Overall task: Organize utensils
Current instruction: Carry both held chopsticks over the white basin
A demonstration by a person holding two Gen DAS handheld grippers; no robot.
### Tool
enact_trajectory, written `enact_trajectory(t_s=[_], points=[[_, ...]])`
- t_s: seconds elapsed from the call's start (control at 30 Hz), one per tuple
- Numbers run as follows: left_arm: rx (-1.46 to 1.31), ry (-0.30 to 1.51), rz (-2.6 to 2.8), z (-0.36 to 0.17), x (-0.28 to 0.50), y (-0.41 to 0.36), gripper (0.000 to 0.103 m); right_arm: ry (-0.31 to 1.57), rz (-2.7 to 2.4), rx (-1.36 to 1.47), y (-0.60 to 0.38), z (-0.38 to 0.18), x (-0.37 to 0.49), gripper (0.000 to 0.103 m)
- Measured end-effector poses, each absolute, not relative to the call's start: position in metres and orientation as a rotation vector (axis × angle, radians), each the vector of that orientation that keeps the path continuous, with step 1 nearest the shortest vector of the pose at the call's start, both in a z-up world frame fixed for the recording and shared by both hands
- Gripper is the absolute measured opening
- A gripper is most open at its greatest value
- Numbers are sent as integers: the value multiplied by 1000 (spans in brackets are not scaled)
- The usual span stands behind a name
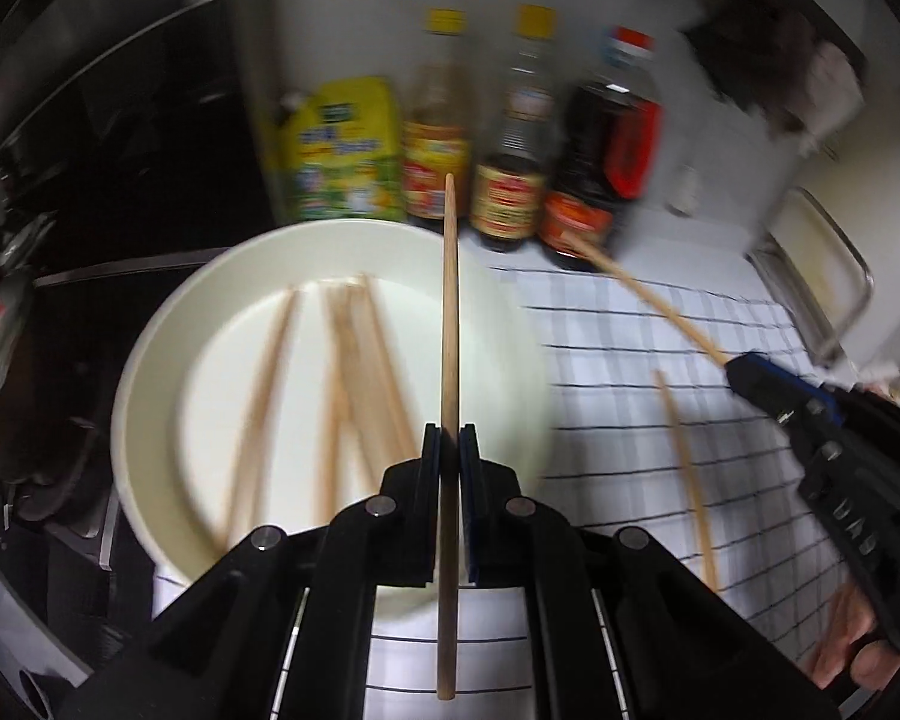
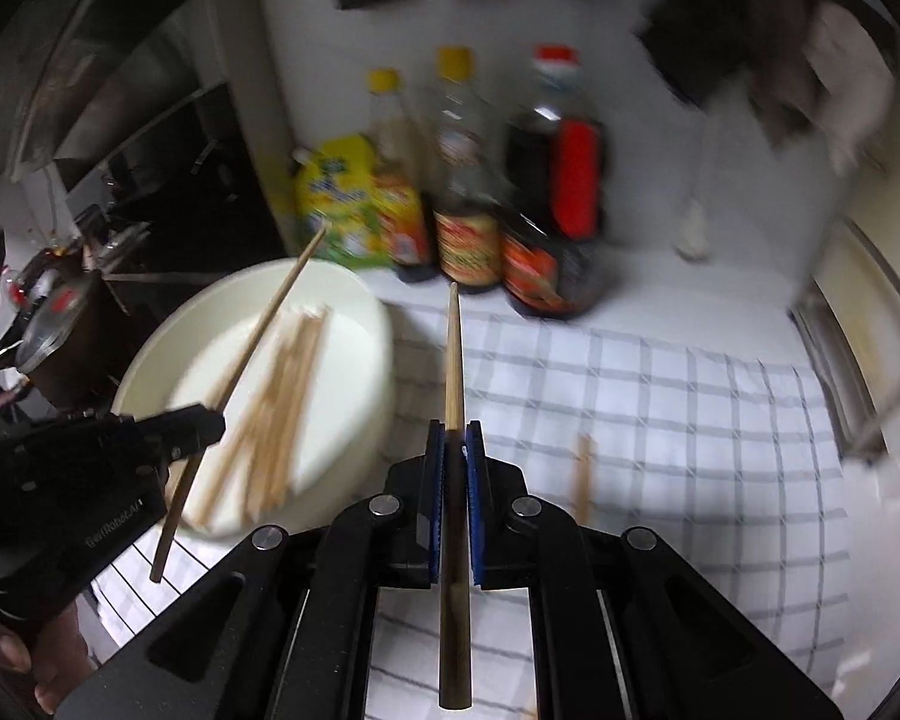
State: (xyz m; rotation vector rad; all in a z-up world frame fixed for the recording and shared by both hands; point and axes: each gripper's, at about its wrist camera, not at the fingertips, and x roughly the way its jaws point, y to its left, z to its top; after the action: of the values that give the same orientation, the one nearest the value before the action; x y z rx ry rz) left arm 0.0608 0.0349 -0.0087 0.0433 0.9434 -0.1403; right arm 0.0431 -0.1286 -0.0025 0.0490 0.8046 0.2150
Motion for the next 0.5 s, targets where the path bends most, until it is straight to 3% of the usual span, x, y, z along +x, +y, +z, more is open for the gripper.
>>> enact_trajectory(t_s=[0.17,0.5], points=[[32,949,-71,-10,72,86,7,809,289,12,-75,-1,68,7],[12,1027,-37,-44,98,134,7,928,310,-11,-1,-50,115,7]])
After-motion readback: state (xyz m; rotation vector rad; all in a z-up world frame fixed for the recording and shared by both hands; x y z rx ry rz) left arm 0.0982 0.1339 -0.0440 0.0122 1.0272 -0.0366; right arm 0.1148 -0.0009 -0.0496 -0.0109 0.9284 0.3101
